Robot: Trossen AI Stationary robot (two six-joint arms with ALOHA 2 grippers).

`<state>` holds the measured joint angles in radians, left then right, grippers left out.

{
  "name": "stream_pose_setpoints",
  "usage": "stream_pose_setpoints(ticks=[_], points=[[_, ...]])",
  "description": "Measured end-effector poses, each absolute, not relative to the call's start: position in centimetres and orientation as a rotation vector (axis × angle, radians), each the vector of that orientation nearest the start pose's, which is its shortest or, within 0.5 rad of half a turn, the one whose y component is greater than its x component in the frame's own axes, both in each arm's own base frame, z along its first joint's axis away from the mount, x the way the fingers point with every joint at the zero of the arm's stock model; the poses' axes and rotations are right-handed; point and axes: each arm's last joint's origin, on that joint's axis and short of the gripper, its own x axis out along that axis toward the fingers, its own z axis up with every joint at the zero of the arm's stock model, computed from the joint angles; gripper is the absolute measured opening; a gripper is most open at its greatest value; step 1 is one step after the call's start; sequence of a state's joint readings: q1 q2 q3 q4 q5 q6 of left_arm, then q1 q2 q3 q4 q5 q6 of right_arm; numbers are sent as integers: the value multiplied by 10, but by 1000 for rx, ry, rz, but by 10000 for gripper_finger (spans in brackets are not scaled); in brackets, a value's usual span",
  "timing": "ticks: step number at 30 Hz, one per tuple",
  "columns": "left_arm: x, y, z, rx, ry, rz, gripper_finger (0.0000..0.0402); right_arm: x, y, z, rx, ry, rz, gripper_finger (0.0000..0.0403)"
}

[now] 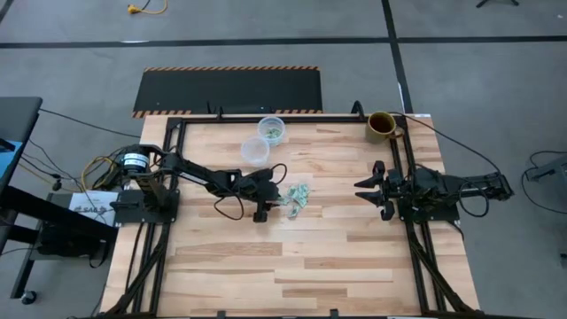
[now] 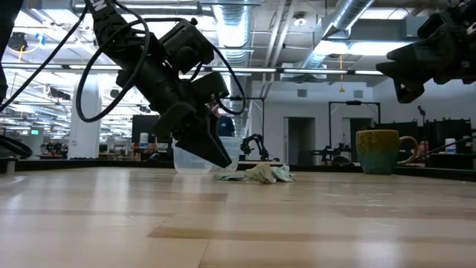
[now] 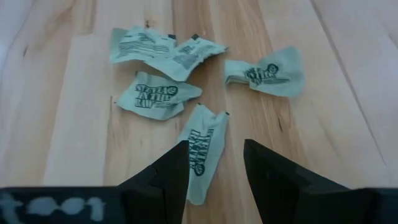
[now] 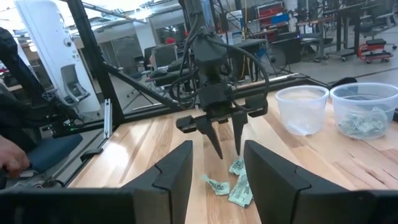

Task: Pick and place items into bin
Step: Put the stevia packet into the bottom bin

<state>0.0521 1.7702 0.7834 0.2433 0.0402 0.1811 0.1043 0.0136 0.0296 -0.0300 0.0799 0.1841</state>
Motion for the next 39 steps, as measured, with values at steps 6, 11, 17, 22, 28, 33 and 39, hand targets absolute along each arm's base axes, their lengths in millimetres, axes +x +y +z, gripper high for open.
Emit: stream_pose_setpoints(ticks=[6, 11, 17, 22, 28, 33, 39], points=[[328, 17, 126, 145, 740, -55, 143, 96, 8, 170, 183, 16, 23, 139], [328, 21, 126, 131, 741, -39, 143, 96, 8, 170, 183, 16, 23, 136], [328, 22, 126, 124, 741, -33, 143, 96, 8, 170, 183, 16, 23, 135], [329, 22, 126, 117, 729, -29, 143, 96, 8, 170, 183, 16, 23, 137], [330, 22, 126, 111, 725, -17, 143, 96, 8, 170, 183, 16, 23, 134], [340, 20, 112, 75, 743, -49, 143, 96, 8, 170, 183, 17, 24, 137], [359, 14, 102, 50, 754, -53, 143, 97, 8, 169, 182, 25, 24, 137]])
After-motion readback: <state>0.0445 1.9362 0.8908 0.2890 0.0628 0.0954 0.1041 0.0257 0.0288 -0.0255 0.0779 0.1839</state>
